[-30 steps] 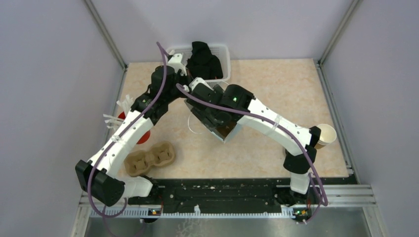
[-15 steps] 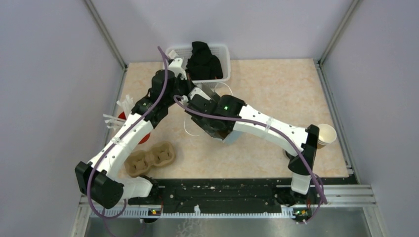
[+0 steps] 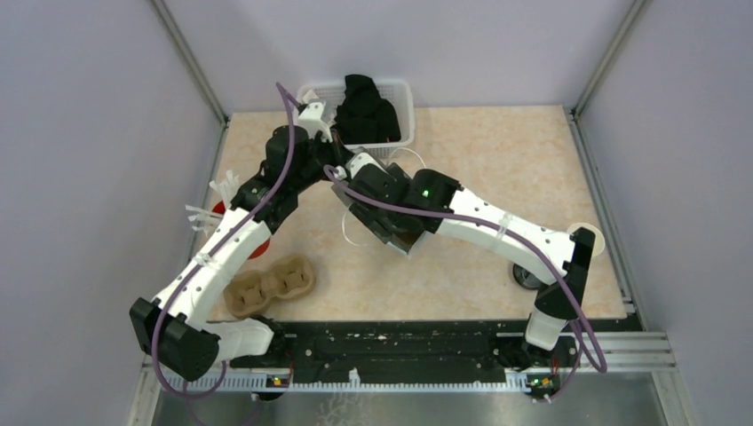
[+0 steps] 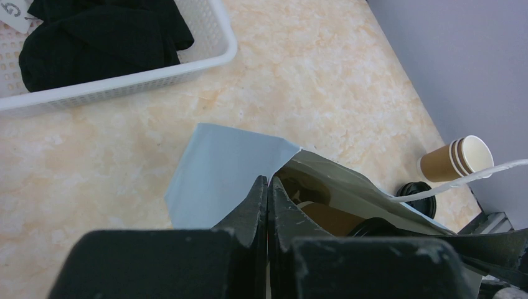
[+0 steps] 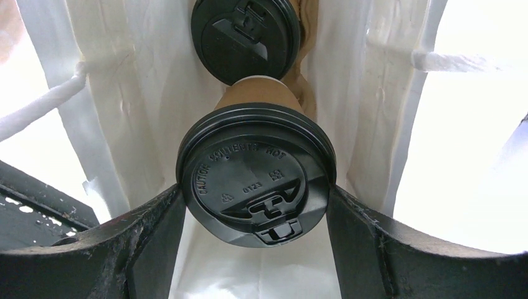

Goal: Pack the takeout coffee

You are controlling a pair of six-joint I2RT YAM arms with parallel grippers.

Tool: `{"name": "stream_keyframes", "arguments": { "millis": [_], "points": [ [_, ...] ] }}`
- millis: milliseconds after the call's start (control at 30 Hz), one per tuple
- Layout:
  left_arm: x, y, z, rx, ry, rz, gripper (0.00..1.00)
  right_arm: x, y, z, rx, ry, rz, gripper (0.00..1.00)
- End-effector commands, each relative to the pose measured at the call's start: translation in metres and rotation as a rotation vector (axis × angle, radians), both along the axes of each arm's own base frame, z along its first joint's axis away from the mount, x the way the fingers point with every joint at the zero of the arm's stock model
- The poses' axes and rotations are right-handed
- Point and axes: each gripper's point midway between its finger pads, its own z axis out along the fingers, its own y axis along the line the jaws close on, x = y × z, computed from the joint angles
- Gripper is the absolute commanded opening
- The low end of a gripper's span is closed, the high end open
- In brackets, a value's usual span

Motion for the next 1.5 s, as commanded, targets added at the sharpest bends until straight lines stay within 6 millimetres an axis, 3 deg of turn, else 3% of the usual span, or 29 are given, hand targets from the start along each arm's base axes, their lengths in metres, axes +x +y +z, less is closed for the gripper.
{"name": "stream_keyframes", "arguments": {
  "millis": [0,467,833,1233,1467],
  "points": [
    [-0.003,-0.002,0.029,-0.037,-0.106,-0.024,0.0,0.0,-0.003,0.024,0.082,-0.013,-0.006,0.57],
    [-0.004,-0.002,0.03,-0.043,-0.116,-0.029,0.0,0.01,-0.019,0.011,0.036,0.003,-0.022,0.57],
    [-0.004,-0.003,0.03,-0.046,-0.12,-0.028,0.0,0.01,-0.007,-0.005,0.03,-0.001,0.081,0.57],
    [-0.004,-0.005,0.025,-0.035,-0.116,-0.047,0.0,0.015,-0.018,-0.012,-0.024,-0.026,0.044,0.57],
    [-0.008,-0.005,0.025,-0.024,-0.121,-0.063,0.0,0.014,-0.019,-0.026,-0.028,-0.026,0.105,0.58]
  ]
}}
